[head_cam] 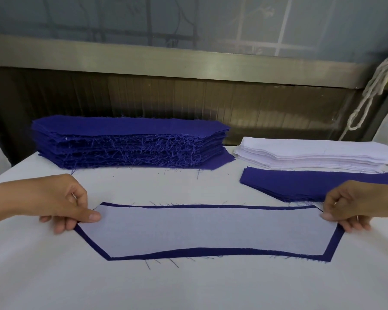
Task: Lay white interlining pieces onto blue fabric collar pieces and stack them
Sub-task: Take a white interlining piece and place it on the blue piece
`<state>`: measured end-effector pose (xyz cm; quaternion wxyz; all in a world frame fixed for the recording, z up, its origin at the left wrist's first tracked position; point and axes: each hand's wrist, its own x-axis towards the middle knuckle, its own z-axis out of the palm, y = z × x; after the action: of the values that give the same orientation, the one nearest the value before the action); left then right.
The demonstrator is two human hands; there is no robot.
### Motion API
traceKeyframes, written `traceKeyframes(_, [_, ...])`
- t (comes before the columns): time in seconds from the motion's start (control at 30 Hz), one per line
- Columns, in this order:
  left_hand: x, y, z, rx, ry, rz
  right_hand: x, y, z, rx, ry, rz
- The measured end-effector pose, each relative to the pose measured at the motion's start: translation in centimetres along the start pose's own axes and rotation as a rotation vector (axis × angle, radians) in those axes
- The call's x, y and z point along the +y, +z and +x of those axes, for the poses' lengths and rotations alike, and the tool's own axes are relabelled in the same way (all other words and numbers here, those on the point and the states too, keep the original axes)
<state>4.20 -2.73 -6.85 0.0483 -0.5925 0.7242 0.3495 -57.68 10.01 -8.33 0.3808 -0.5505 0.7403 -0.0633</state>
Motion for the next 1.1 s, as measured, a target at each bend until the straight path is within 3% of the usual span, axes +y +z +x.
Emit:
traceKeyframes(0.37, [0.2,-0.9,-1.0,-0.002,-0.031,0.007,-0.5,-0.5,-1.2,-0.038,-0.024,-0.06])
traceKeyframes(0.53, [3.1,0.0,-1.5,0.011,0.05,-0.05,-0.6,-1.5,-1.3,-0.02,0.014,-0.077])
traceKeyframes(0.9, [19.5,4.9,1.8,0.245,0.586,-0.012,-3.5,-5.4,-1.4,0.562,-0.004,0.221])
traceKeyframes(1.1, [27.9,7.9,6.4,0.371,0.778,0.019,-1.6,-7.9,0.5,0.859,0.043,0.363])
